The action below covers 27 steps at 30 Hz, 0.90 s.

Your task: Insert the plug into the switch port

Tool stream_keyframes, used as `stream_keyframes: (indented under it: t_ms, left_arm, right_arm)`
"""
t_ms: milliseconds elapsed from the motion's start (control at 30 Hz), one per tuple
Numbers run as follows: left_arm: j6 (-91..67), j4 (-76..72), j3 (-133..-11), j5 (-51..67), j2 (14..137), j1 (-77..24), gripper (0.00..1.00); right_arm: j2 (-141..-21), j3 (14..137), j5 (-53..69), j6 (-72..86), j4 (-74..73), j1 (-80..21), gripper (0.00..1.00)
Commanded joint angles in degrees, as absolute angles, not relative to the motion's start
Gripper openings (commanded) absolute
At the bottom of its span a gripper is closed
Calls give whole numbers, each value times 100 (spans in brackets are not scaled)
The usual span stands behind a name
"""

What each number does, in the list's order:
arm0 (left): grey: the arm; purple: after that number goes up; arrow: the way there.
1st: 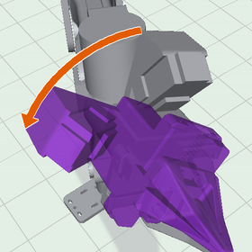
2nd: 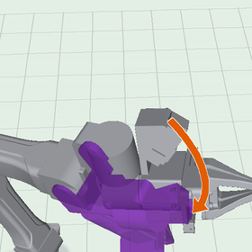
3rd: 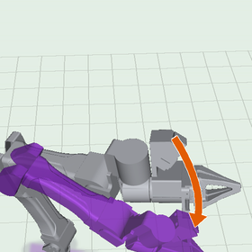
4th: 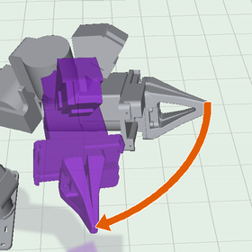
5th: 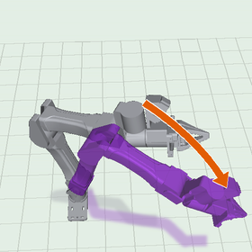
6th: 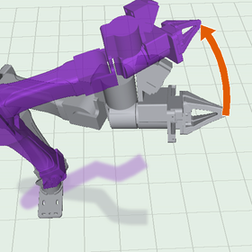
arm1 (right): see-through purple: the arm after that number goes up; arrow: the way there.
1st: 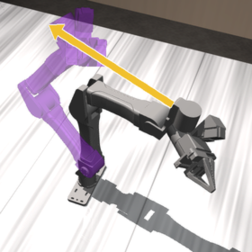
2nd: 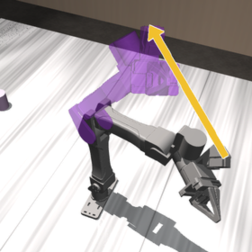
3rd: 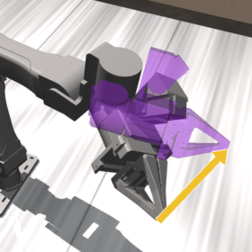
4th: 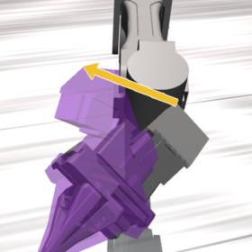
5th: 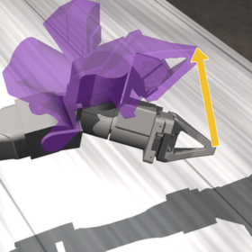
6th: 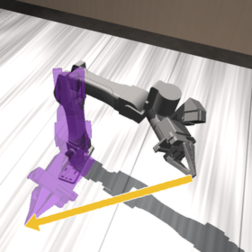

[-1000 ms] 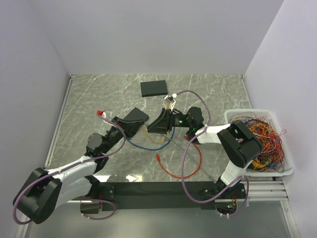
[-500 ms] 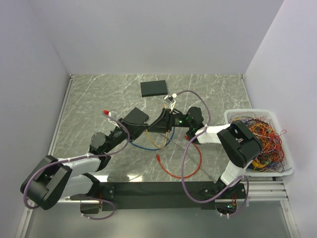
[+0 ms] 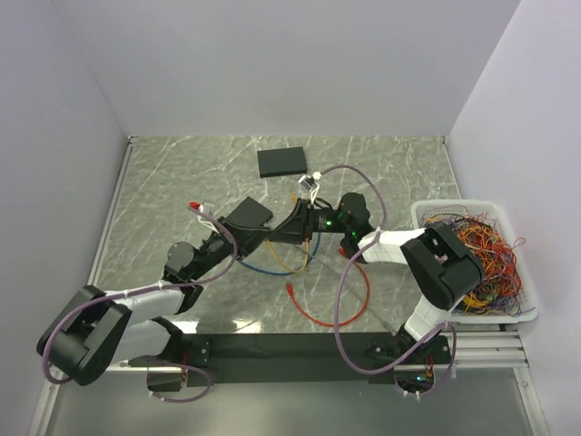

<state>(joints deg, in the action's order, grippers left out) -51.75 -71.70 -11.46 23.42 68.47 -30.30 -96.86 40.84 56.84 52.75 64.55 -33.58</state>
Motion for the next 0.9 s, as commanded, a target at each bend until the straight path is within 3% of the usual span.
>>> stream_keyframes:
  t_ms: [0, 533, 867]
  left_arm:
    - [-5151, -8043, -1204, 2373, 6390, -3050, 1]
    - [-5054, -7831, -1204, 2241, 6135, -3067, 1]
    - [-5063, -7831, -1195, 2215, 6126, -3094, 1]
  right_arm:
    - [-9466, 4333, 5502, 4703, 5960, -3472, 45]
    - [-9431, 4438, 5599, 4553, 5739, -3656, 44]
    - [-9431, 4456, 5634, 4553, 5730, -3683, 36]
